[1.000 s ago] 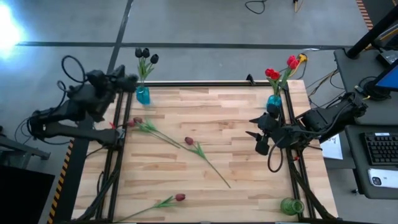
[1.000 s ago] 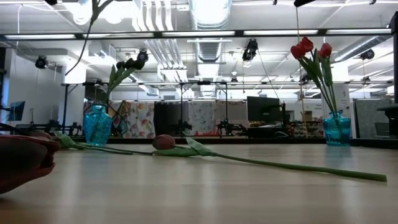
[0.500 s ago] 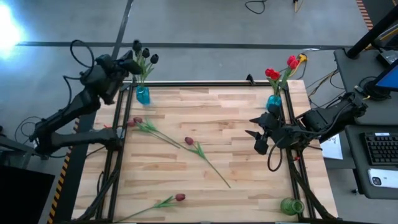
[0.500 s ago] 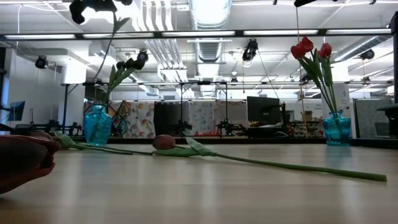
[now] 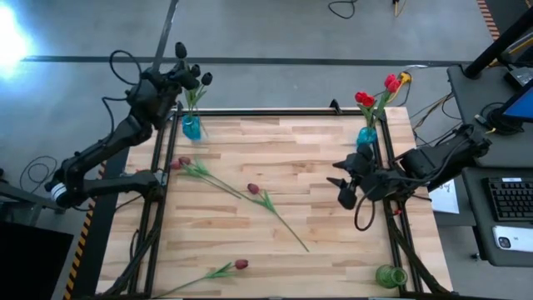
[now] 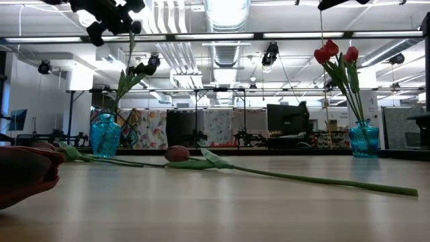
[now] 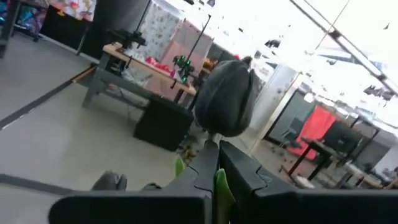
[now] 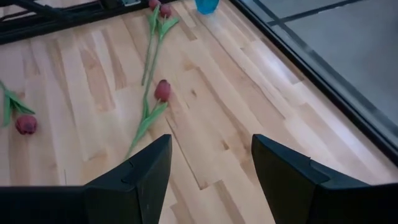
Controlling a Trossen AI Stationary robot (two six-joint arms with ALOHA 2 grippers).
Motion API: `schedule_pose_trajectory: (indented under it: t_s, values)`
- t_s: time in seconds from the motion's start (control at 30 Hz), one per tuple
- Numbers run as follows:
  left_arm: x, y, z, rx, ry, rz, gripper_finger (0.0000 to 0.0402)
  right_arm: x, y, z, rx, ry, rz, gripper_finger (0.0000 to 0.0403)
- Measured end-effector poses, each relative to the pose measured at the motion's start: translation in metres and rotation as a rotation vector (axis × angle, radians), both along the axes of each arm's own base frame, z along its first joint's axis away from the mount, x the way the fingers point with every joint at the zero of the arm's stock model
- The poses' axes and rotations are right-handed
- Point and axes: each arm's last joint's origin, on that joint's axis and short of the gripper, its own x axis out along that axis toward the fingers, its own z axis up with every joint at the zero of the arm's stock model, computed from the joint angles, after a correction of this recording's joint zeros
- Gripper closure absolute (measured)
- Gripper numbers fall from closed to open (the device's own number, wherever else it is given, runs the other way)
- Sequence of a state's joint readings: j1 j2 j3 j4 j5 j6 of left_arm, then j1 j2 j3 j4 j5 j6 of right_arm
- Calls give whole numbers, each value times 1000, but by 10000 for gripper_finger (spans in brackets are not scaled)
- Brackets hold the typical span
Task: Sort flowers into vase by color
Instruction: Put the black tulip into the left blue vase
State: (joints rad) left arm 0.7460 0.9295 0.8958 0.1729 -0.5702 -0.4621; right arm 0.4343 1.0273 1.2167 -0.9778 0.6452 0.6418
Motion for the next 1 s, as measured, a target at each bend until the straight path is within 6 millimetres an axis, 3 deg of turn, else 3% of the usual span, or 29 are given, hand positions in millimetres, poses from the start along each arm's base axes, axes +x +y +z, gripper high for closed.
schedule_pose_trajectory:
  t_s: [0.13, 0.6, 1.0]
  values:
    - [-2, 3, -1, 80, -52, -12, 401, 2, 1, -2, 29, 1, -12, 188]
    - [-24, 9, 7, 167, 120, 112, 401, 2, 1, -2, 48, 0, -25, 188]
    - [-11, 34, -1, 206, 111, 116, 401, 3, 2, -2, 95, -26, -62, 188]
